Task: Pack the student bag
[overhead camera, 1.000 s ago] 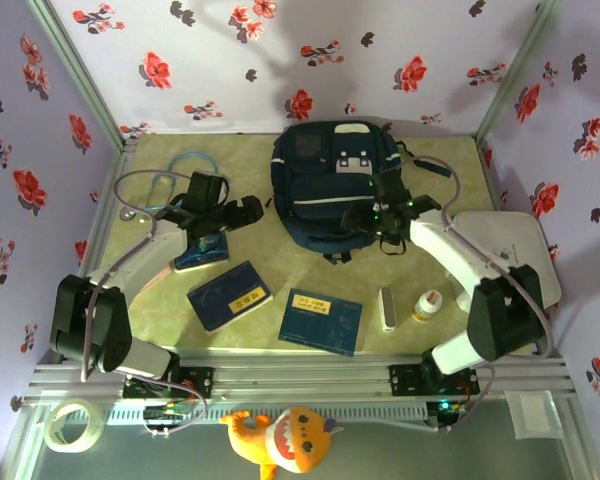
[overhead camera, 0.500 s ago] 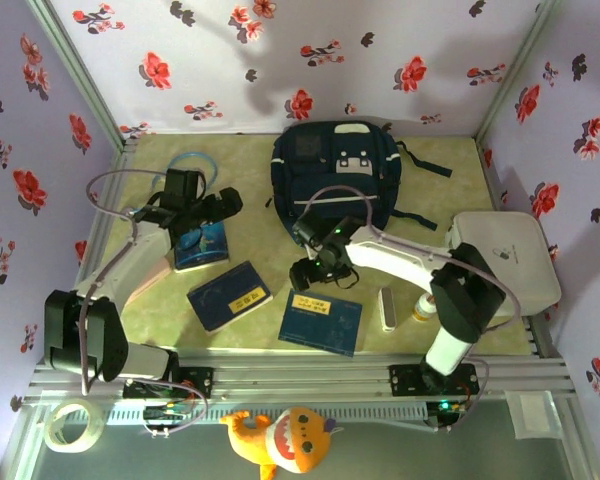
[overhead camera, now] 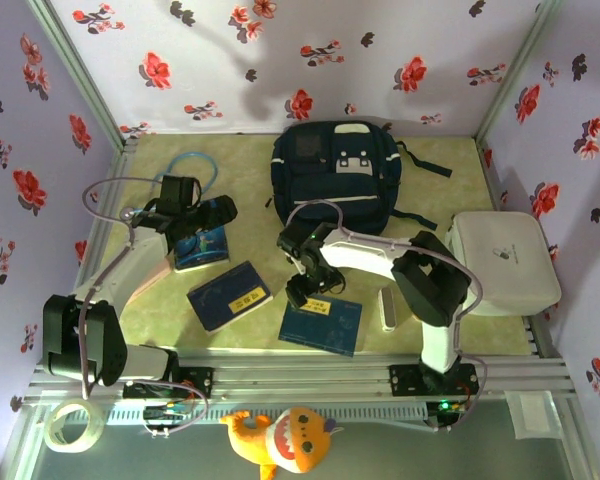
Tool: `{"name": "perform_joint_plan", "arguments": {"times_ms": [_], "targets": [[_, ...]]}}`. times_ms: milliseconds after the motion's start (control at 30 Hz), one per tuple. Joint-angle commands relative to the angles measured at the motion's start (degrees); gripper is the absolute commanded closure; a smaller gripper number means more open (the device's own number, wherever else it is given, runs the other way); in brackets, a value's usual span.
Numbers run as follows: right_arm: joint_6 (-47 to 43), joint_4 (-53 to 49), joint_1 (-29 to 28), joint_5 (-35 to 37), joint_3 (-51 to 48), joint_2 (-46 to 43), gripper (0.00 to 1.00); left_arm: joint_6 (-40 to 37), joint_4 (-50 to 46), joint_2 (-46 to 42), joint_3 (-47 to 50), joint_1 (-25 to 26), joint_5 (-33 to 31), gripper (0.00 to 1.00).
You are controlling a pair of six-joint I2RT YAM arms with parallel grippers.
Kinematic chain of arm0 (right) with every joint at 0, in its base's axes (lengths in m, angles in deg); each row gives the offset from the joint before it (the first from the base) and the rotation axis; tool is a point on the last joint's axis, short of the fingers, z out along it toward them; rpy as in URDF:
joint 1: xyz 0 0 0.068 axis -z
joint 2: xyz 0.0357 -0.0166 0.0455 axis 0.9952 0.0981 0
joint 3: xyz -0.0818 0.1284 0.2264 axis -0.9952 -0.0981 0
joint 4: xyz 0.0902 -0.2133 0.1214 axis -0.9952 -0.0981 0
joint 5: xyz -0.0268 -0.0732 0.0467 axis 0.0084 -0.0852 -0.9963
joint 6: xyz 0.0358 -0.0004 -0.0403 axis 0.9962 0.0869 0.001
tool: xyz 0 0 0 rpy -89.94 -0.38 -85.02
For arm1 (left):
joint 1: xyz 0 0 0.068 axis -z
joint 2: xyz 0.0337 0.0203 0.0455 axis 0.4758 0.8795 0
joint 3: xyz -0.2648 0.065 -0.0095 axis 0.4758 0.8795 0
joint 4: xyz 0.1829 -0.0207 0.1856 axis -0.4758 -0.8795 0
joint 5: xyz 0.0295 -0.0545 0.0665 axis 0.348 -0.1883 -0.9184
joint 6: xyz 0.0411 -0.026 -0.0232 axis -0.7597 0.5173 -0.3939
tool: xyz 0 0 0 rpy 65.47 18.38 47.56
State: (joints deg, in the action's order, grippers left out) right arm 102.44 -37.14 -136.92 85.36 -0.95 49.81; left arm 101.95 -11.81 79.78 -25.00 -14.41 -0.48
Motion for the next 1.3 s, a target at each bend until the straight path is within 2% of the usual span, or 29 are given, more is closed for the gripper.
{"name": "perform_joint_plan", "arguments": {"times_ms": [0,100,333,567,733,867,1133,1267], "targets": [[0.3,-1.1,-0.5,5.8,0.2,1.8,0.14,-0.7,-0.8,-0.9,0.2,-0.5,-1.0,0.0],[3.3,1.2,0.9,8.9,-1.4,1.6,0.15,-0.4,-0.9,-0.5,0.0,-0.4,-0.9,0.0],[11.1,8.1,8.3,11.6,-7.6,-3.2,0.16,0.1,-2.1,-0.8,-0.2,-0.4,-0.2,0.0],[19.7,7.2,12.3,16.4,-9.3,-8.6,0.18,5.0,-0.9,-1.2,2.4,1.2,5.4,0.0],[20.8,8.4,12.2,11.0,-10.2,-14.1,0.19,10.8,1.2,-1.7,4.9,7.1,8.1,0.0],[22.3,9.7,12.2,7.5,-13.2,-16.7,0.21,14.5,1.5,-0.6,5.6,14.2,8.8,0.03],[23.6,11.5,12.2,5.1,-17.8,-15.7,0.44,19.7,1.9,7.9,2.7,26.0,10.8,0.21],[24.9,11.3,12.2,5.8,-18.5,-14.3,0.52,16.0,0.7,12.3,1.4,27.3,12.4,0.27]]}}
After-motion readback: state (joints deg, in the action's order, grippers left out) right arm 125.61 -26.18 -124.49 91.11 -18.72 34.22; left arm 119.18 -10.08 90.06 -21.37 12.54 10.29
